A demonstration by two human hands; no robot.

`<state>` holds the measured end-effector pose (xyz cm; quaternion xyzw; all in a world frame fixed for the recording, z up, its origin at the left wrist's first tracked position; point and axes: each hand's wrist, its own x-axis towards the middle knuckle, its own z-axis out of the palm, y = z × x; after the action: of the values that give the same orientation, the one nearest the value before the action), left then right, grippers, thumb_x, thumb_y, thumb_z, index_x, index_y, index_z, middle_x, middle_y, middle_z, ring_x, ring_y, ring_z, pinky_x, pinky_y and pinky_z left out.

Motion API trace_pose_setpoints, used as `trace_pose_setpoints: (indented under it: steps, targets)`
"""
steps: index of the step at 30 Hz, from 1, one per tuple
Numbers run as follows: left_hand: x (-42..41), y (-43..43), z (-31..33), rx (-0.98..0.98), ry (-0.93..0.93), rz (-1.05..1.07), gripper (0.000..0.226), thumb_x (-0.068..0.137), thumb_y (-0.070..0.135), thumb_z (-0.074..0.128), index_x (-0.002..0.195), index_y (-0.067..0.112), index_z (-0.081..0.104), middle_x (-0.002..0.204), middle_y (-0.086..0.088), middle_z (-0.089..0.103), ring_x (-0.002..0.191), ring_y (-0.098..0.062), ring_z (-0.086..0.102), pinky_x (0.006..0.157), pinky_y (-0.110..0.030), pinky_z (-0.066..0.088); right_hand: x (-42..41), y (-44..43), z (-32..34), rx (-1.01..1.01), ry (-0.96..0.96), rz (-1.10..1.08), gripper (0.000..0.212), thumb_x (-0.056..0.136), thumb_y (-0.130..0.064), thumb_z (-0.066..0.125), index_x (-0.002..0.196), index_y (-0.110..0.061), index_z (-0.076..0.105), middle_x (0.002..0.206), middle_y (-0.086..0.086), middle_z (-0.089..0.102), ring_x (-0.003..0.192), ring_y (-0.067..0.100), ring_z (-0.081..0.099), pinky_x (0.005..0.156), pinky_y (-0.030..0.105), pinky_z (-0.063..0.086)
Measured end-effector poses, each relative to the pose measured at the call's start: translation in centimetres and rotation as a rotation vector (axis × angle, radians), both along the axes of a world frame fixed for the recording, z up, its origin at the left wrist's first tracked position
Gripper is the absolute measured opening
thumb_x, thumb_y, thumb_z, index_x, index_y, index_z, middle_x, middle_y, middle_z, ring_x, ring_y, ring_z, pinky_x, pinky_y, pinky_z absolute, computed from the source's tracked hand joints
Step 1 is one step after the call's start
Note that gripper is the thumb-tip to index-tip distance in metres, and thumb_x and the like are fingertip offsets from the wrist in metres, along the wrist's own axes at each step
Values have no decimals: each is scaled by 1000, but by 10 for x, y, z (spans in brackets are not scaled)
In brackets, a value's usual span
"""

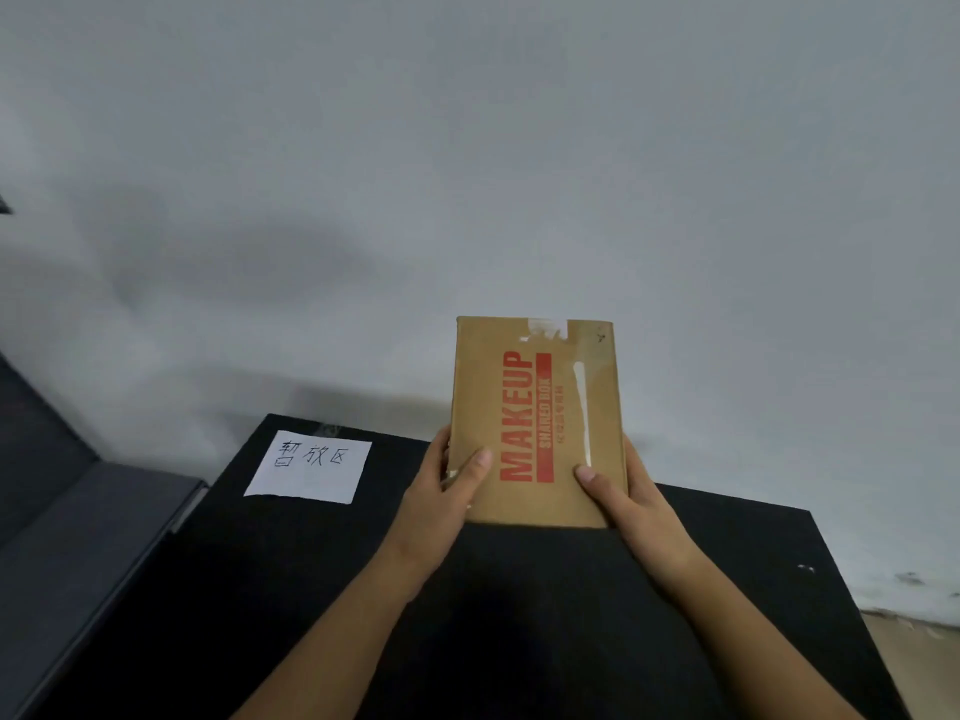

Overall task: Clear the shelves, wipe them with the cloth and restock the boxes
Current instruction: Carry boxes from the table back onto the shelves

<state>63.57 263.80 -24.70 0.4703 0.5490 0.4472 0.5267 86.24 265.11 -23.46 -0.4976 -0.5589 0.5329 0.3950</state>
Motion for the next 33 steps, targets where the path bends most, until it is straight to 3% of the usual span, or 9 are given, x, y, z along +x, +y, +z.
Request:
trace_pose_setpoints:
  steps: [2,6,12,14,17,19,23,29,33]
  targets:
    - [-12,-12,7,18,-9,55,67,84,66,58,145,45,40,126,18,64,109,-3,67,89,-29,55,-13,0,10,28,2,64,61,93,-45,62,147,-47,35,130,-18,65,115,4,66,85,22,56]
    - [-36,-47,23,68,-28,223,54,85,60,59,136,45,48,121,19,68,105,3,67,80,-19,57,-43,-1,22,88,23,221,62,93,-42,62,148,-46,34,129,-21,64,118,3,64,88,21,56]
    - [-65,-113,40,104,-15,494,62,84,63,62,141,46,47,123,18,70,109,-2,68,94,-29,55,-96,-13,30,145,52,454,62,96,-36,62,150,-43,33,132,-22,62,119,4,63,88,22,57]
    - [-76,-141,45,118,-1,579,63,86,61,62,144,43,46,125,18,69,112,-2,67,94,-26,55,-119,-23,33,150,58,528,63,96,-36,62,150,-43,32,128,-26,63,117,3,64,85,20,57]
    - [-97,-187,55,156,41,716,51,92,52,60,141,41,49,121,23,69,108,4,66,84,-13,53,-159,-48,41,157,68,655,66,93,-42,63,151,-44,31,129,-24,64,117,3,65,89,27,57]
    - [-113,-219,62,172,77,810,54,90,53,60,141,39,49,121,25,68,108,7,65,84,-11,51,-188,-67,47,146,76,735,64,90,-45,63,147,-49,32,125,-27,64,114,-1,65,84,23,57]
    - [-144,-287,70,186,100,976,61,86,61,63,142,40,49,126,22,67,115,1,64,102,-33,51,-248,-113,58,151,112,883,65,87,-43,64,144,-50,32,120,-30,65,110,-5,65,76,14,56]
    - [-173,-413,84,207,108,1198,64,86,59,60,145,44,42,130,20,64,109,4,65,76,-14,55,-327,-214,71,206,112,1085,74,93,-37,65,156,-42,26,131,-20,62,115,1,63,96,32,54]
    - [-181,-510,91,232,115,1336,57,88,56,61,141,43,46,128,20,66,112,2,65,94,-23,54,-367,-301,81,234,119,1227,68,97,-36,63,154,-47,28,127,-29,62,111,-9,61,99,29,50]
